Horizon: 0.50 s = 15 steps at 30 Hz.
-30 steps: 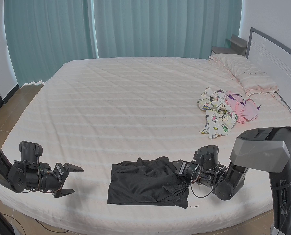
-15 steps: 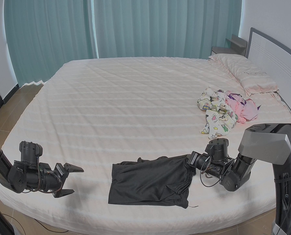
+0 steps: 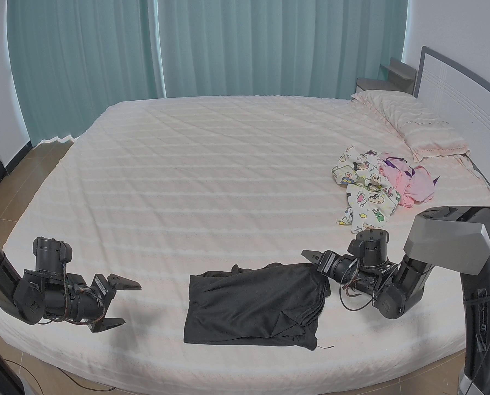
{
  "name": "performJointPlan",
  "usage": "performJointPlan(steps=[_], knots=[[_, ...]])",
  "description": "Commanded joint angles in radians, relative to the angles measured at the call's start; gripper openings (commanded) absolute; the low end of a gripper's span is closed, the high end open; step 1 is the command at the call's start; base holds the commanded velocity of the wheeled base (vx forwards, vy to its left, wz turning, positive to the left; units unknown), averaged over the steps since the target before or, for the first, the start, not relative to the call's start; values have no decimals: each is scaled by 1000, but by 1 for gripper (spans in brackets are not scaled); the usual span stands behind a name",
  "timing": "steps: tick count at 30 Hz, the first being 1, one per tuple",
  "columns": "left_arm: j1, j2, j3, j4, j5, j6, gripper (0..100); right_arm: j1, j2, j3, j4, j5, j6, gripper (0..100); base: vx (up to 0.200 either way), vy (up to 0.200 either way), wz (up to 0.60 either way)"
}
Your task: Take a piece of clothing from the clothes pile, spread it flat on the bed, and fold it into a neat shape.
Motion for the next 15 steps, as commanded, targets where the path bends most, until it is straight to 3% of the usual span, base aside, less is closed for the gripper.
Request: performJointPlan(steps=[1, 6, 11, 15], knots=[[0, 2, 0, 0, 0, 0, 100, -37, -74, 9, 15, -4, 1, 100, 0, 0, 0], [-2, 2, 3, 0, 0, 0, 100, -34, -149, 107, 30, -1, 3, 100, 0, 0, 0], [-8, 3, 3, 0, 9, 0, 100, 106, -212, 308, 9, 3, 85, 100, 0, 0, 0], [-29, 16, 3, 0, 38, 0, 100, 175, -203, 358, -10, 6, 127, 100, -50, 0, 0]])
